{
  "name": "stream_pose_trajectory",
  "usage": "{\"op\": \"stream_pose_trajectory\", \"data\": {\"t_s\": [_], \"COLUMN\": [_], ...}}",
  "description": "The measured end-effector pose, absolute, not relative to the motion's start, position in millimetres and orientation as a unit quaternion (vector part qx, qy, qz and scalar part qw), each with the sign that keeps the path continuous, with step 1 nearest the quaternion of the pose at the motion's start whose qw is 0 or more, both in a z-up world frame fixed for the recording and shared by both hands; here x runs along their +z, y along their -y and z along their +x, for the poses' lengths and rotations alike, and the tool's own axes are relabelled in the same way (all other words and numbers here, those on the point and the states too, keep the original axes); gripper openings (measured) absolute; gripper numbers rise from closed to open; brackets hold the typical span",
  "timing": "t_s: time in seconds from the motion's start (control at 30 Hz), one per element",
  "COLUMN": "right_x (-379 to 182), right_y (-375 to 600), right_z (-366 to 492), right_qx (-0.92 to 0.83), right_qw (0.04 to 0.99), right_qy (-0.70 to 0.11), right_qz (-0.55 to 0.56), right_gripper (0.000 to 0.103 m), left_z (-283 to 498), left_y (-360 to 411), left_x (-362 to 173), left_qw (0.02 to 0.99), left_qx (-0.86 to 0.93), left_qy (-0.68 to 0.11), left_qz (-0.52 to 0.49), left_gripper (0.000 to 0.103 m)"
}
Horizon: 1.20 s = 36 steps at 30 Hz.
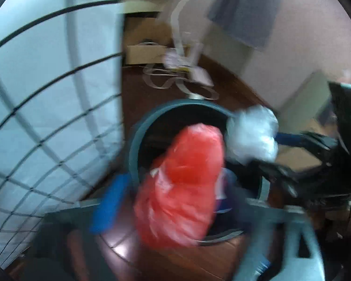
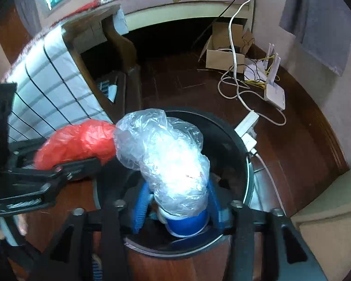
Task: Collect trash
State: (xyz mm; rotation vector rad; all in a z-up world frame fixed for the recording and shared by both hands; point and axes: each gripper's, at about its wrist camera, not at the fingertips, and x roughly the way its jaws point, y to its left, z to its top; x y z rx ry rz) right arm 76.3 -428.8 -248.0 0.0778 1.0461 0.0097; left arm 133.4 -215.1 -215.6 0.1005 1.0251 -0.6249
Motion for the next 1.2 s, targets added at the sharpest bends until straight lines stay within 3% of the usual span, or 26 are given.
{"op": "stream_pose_trajectory", "data": {"t_s": [0.03,0.2,0.83,1.2], "right_x": [-256.5,-257.8,-232.0,-186.9], "right_y": [435.3,442.4,406.2,381.3], "right_z": [79.8,77.4,63.2,44.0], "right_qx": [-0.017,-0.054,-0.042,-0.042], "right_qw": [0.858,0.859,0.879,0.898], "right_qy": [-0.511,-0.508,-0.473,-0.437], "right_qz": [0.037,0.043,0.036,0.031], "right_gripper": [0.100,0.103,0.103,0.103], "left_z": [133.7,130.6,116.4,97.7], "left_y": [209.5,183.4,175.1,151.3], "left_x": [-216.4,-221.8,-201.2,-149.3], "left_qw": [0.829,0.852,0.871,0.898], "left_qx": [-0.283,-0.215,-0.182,-0.167], "left_qy": [-0.481,-0.475,-0.452,-0.402], "left_qz": [0.041,0.049,0.060,0.071], "left_gripper": [0.102,0.102,0.102,0.102]}}
